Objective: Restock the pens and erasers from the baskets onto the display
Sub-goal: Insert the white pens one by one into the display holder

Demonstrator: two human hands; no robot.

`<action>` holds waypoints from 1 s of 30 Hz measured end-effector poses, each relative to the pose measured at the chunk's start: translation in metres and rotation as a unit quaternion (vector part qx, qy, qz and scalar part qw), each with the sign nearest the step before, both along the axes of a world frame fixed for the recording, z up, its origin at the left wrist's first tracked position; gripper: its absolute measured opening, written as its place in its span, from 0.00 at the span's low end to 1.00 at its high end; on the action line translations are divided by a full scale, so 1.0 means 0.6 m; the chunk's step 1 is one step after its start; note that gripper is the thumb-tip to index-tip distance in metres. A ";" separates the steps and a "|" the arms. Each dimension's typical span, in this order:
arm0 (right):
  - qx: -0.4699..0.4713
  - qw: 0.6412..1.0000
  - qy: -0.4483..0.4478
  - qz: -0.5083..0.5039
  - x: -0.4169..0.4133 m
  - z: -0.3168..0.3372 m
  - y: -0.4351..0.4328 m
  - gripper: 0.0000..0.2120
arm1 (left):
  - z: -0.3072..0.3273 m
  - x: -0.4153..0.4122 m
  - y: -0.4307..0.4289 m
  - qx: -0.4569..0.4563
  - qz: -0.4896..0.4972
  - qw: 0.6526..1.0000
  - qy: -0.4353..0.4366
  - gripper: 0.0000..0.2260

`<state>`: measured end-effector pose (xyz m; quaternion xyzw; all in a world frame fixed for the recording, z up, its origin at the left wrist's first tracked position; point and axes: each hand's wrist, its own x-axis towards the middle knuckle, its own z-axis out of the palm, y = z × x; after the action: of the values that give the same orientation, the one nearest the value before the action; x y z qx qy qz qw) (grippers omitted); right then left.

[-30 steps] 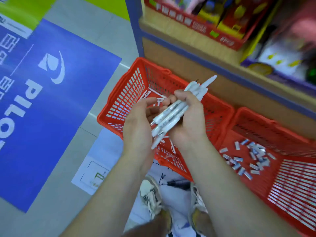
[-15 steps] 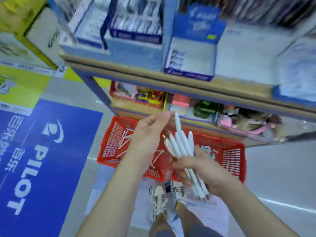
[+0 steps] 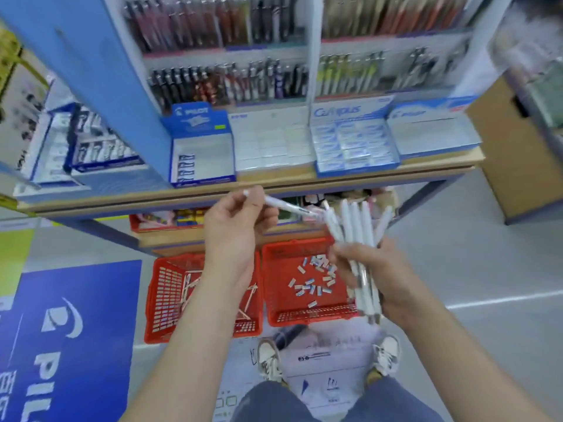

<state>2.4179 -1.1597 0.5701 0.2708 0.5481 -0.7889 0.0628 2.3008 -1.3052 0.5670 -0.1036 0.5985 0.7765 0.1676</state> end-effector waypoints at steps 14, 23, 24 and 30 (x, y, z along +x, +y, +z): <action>0.088 0.983 0.026 -0.156 0.154 0.037 0.445 0.04 | 0.044 0.289 0.469 -0.142 -0.264 0.954 0.019 0.05; 0.081 0.993 0.070 0.056 0.114 0.058 0.650 0.04 | 0.087 0.193 0.655 -0.187 -0.226 0.951 0.094 0.06; 0.093 0.991 0.068 0.073 0.101 0.057 0.667 0.04 | 0.087 0.178 0.674 -0.191 -0.241 0.946 0.106 0.05; 0.120 0.987 0.019 0.103 -0.003 0.048 0.792 0.07 | 0.077 0.082 0.762 -0.187 -0.154 0.961 0.130 0.06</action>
<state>2.4163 -0.6844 0.5991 0.2034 0.6646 -0.7118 0.1009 2.3499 -0.8477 0.6130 0.0626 0.7587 0.6219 0.1835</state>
